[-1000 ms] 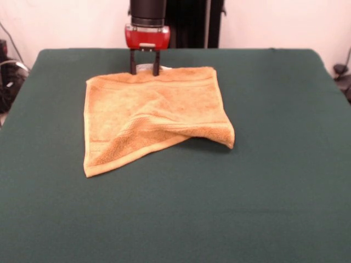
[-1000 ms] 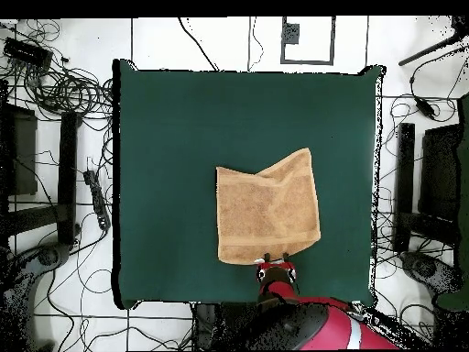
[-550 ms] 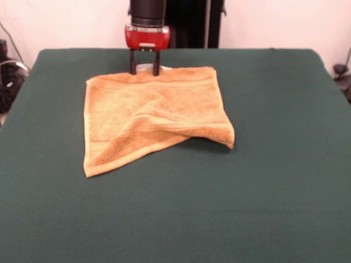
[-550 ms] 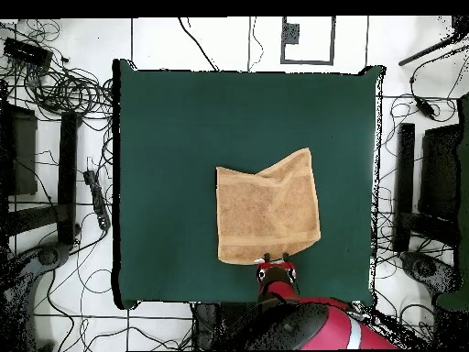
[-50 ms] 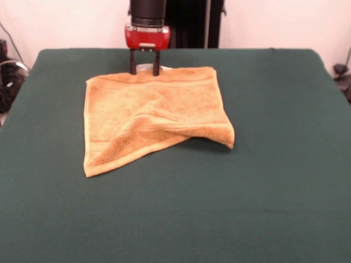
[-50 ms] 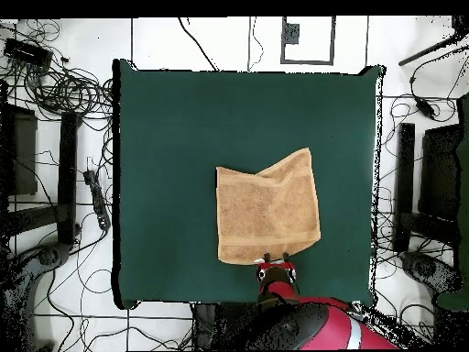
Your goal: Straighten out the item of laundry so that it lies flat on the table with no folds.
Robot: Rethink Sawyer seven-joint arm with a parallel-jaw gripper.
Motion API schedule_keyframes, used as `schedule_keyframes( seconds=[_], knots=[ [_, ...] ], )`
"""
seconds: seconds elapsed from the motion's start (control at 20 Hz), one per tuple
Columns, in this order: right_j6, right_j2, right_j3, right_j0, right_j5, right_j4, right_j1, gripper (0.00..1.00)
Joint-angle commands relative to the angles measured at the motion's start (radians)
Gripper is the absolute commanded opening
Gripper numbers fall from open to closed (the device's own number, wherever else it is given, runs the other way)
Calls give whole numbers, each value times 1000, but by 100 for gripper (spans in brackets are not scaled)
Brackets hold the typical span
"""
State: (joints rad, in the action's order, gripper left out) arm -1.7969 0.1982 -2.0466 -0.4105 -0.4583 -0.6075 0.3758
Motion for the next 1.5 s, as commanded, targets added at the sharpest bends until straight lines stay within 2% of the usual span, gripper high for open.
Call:
schedule_keyframes(
  seconds=[0.05, 0.7, 0.75, 1.5],
  knots=[
    [-123, -94, 150, 36, 30, 47, -193, 100],
    [-144, -92, 133, 30, 4, 63, -193, 100],
    [-145, -92, 133, 30, 4, 64, -194, 0],
    [-143, -102, 133, 25, 43, 63, -189, 0]
  ],
)
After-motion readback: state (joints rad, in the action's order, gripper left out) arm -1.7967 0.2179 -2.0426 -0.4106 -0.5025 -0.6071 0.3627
